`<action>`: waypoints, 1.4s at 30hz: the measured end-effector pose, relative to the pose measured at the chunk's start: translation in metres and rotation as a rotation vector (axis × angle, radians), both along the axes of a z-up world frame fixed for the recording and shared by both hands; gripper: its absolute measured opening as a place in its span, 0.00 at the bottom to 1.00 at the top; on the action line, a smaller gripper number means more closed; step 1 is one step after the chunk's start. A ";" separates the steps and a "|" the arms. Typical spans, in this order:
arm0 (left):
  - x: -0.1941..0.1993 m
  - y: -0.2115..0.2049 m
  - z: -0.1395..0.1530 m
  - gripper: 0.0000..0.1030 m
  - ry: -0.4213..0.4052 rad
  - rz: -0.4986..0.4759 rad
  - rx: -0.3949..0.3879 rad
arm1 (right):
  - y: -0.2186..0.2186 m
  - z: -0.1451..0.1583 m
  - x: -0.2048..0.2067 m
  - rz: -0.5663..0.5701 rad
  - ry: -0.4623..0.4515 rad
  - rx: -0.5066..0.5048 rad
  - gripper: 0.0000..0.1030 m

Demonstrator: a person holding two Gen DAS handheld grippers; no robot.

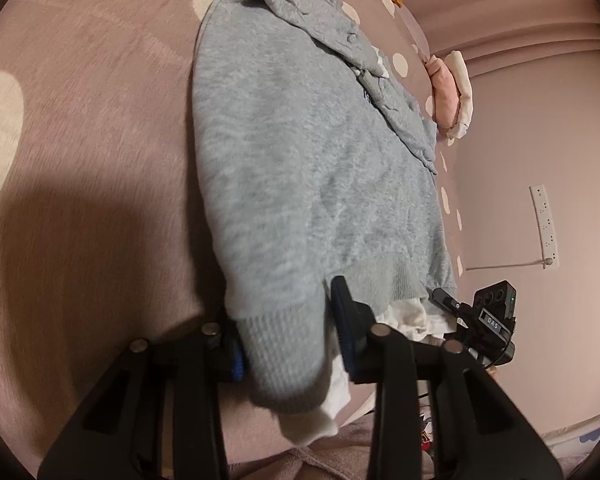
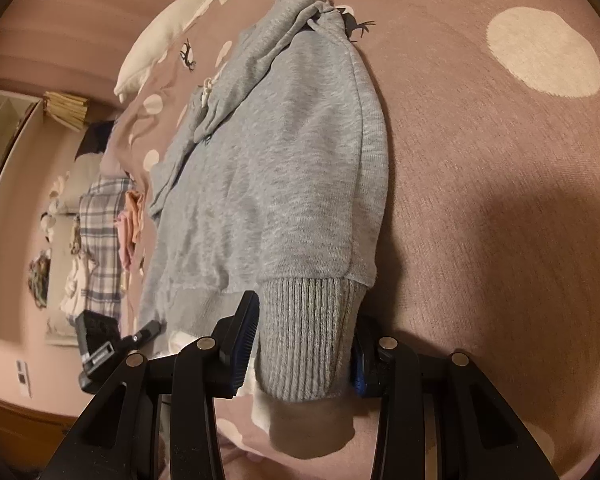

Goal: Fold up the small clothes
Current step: 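Lift the hem with both tools and fold it up toward the collar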

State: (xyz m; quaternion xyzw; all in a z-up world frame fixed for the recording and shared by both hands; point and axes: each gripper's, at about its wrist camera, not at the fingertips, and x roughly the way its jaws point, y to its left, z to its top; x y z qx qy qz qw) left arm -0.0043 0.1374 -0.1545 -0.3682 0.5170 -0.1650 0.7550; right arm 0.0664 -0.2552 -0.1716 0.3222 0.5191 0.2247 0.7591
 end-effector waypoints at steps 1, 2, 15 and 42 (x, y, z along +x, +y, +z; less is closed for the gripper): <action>-0.002 0.002 -0.001 0.29 0.004 0.006 -0.011 | -0.001 -0.001 -0.002 -0.001 0.001 0.005 0.38; -0.003 0.003 -0.002 0.29 0.007 0.010 -0.019 | -0.002 -0.001 -0.003 -0.002 0.002 0.011 0.38; -0.001 -0.001 0.008 0.19 -0.011 0.018 -0.002 | 0.015 0.010 -0.010 0.032 -0.055 -0.059 0.26; 0.046 0.013 0.080 0.15 -0.265 0.029 -0.072 | 0.032 0.087 0.037 0.027 -0.364 0.203 0.21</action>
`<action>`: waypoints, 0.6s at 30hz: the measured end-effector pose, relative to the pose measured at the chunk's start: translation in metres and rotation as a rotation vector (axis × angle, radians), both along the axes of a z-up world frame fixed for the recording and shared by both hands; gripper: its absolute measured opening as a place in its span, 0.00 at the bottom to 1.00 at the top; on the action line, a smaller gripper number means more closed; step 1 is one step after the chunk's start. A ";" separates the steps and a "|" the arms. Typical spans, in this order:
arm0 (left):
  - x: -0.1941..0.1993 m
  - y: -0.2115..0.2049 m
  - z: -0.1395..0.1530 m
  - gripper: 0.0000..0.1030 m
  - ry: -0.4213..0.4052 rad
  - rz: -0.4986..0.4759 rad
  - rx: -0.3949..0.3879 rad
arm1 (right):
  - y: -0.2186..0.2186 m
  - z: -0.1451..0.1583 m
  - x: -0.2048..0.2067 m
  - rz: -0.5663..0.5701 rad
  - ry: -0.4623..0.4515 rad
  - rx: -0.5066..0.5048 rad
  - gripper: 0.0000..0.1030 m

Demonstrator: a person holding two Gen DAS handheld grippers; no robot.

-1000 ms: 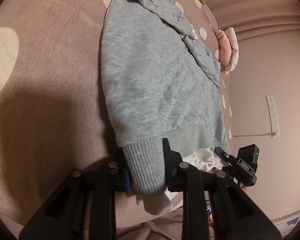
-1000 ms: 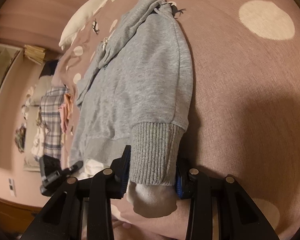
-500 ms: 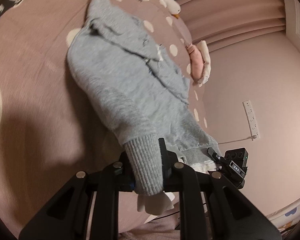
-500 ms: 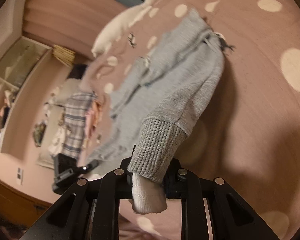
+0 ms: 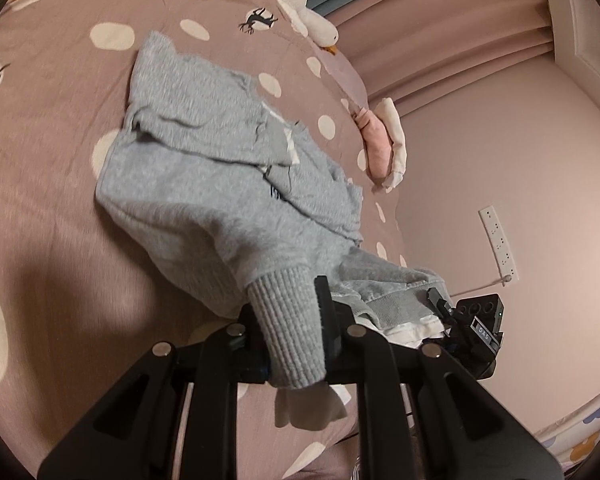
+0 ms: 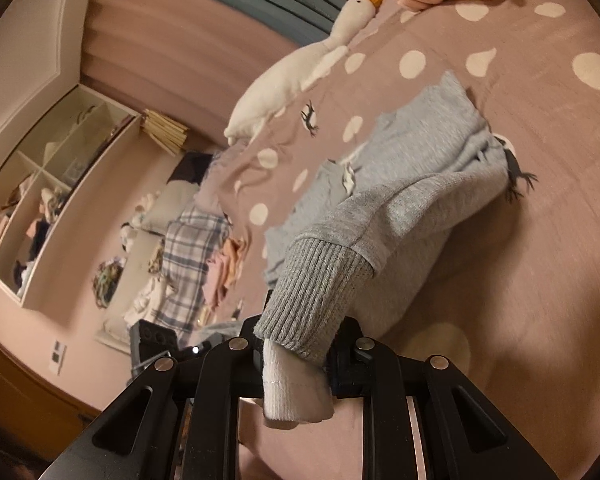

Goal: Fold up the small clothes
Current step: 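Lift the hem with both tools and fold it up toward the collar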

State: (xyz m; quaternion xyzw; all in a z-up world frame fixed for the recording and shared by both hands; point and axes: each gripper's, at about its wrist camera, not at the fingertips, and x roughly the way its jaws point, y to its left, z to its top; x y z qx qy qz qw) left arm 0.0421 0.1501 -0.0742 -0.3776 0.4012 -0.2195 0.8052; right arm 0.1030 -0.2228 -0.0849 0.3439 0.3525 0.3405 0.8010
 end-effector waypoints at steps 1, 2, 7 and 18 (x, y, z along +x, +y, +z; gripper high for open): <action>0.002 0.002 0.002 0.15 -0.005 0.002 0.000 | -0.001 0.002 0.002 -0.001 -0.004 0.004 0.21; 0.004 0.004 0.004 0.15 -0.009 0.004 0.001 | -0.001 0.004 0.005 -0.004 -0.010 0.012 0.21; 0.025 0.011 0.024 0.15 -0.049 0.017 0.009 | -0.003 0.017 0.020 -0.018 -0.042 0.031 0.21; 0.096 0.026 0.039 0.15 -0.067 0.068 -0.005 | 0.001 0.050 0.076 -0.064 -0.106 0.009 0.21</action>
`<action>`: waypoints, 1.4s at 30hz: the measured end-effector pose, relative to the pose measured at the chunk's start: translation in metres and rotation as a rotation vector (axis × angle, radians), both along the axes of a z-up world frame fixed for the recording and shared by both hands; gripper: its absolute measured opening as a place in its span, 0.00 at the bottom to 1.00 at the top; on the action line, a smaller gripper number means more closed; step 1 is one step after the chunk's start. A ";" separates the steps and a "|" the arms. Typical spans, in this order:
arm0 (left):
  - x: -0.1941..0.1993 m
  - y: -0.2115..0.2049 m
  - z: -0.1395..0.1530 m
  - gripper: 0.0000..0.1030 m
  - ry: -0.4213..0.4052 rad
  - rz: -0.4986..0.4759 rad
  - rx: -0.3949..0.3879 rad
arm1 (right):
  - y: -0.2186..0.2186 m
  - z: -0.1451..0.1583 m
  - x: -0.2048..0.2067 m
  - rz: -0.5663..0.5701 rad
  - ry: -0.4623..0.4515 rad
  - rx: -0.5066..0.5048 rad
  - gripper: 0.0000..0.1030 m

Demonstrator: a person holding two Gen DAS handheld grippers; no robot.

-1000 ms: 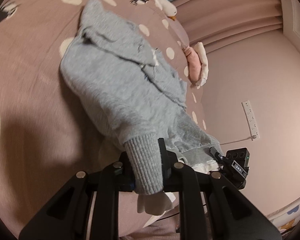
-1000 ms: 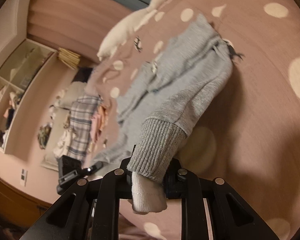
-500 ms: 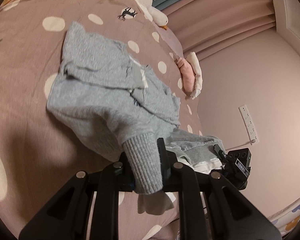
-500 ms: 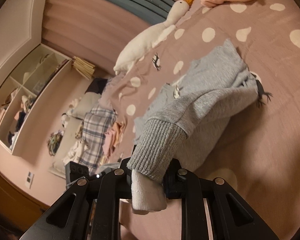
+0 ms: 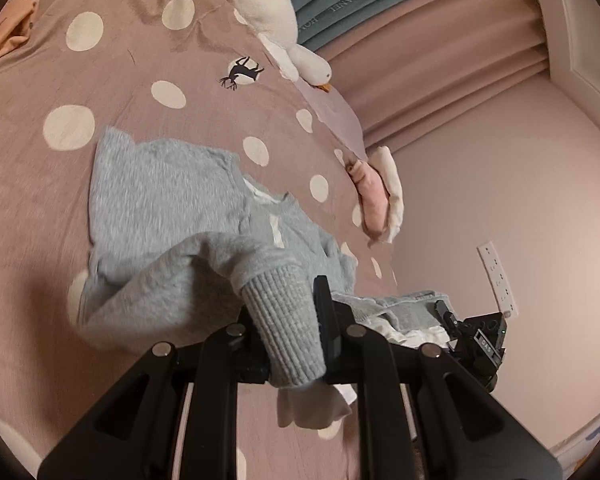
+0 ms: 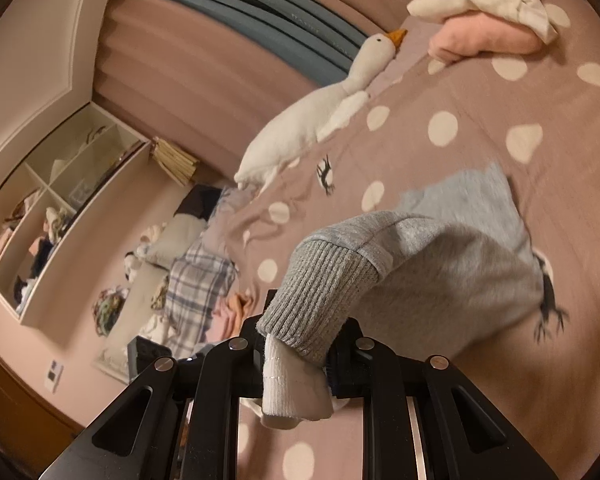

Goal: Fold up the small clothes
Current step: 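Lift the hem with both tools and fold it up toward the collar, then lay the hem onto the collar and open both tools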

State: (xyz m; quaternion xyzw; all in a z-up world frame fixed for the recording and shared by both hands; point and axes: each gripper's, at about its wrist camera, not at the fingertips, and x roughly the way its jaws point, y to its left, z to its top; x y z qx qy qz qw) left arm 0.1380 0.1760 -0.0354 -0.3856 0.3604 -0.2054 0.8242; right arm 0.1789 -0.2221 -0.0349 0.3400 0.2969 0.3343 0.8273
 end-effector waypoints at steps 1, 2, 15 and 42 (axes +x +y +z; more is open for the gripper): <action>0.007 0.001 -0.001 0.15 0.005 0.005 -0.005 | 0.001 0.002 0.006 -0.003 0.000 -0.003 0.21; 0.013 0.003 -0.001 0.15 0.008 0.010 -0.007 | 0.002 0.003 0.013 -0.004 0.000 -0.004 0.21; 0.112 0.019 -0.018 0.15 0.108 0.078 0.020 | 0.011 -0.010 0.100 -0.062 0.103 -0.014 0.21; 0.197 0.064 -0.066 0.56 0.368 0.226 -0.006 | -0.042 -0.053 0.158 -0.241 0.335 0.022 0.62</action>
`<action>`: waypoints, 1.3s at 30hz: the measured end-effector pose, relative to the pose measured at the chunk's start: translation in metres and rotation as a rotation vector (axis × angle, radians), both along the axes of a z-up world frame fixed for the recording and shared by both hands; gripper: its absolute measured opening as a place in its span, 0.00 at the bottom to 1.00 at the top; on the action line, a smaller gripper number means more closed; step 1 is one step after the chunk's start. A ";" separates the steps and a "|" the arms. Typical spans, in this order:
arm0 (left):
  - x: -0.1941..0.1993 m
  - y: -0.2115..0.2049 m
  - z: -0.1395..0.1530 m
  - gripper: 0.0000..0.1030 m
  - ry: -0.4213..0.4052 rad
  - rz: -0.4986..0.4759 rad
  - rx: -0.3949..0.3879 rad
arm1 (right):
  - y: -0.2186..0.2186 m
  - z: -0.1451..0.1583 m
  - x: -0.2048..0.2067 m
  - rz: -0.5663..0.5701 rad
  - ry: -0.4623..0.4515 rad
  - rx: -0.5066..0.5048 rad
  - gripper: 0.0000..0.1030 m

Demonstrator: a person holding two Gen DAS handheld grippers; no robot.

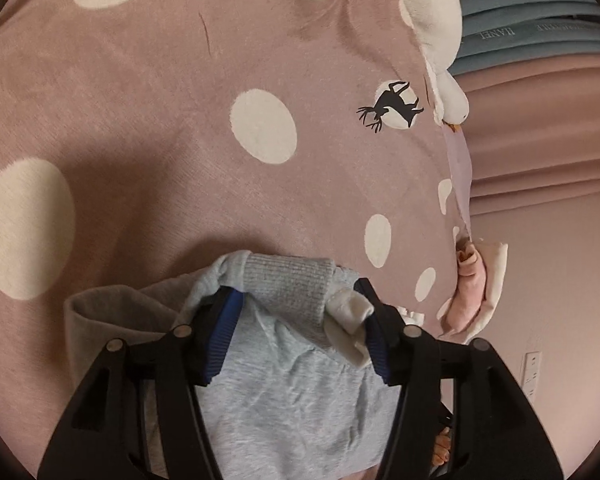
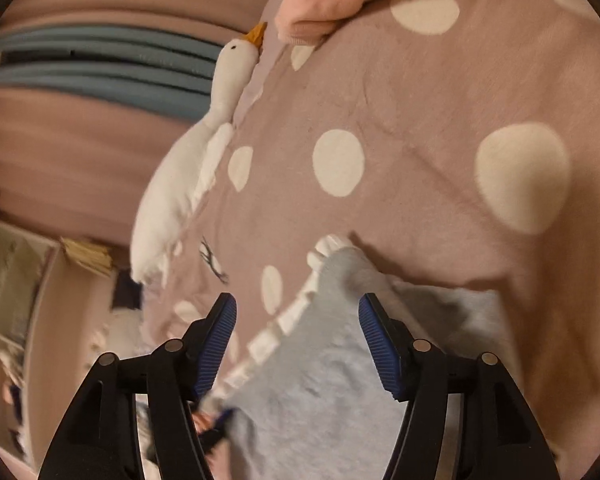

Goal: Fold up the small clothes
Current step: 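Lay the hem onto the collar and open both tools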

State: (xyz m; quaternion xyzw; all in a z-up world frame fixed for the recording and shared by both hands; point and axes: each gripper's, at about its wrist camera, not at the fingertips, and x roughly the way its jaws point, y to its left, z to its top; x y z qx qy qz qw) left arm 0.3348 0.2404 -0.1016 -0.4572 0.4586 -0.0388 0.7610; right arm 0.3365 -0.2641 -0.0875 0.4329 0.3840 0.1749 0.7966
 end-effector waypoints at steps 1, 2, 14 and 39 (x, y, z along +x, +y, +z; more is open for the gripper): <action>0.001 0.001 0.000 0.56 0.002 0.000 -0.001 | -0.001 0.003 -0.007 0.012 -0.011 -0.043 0.62; 0.002 0.003 0.000 0.56 0.005 0.003 -0.010 | 0.000 0.005 -0.014 0.021 -0.023 -0.077 0.62; -0.013 0.001 0.037 0.78 -0.044 -0.051 0.062 | 0.034 0.027 -0.057 0.144 -0.129 -0.232 0.62; -0.158 -0.059 -0.035 0.45 -0.091 -0.345 0.336 | 0.060 -0.046 -0.112 0.268 -0.002 -0.760 0.31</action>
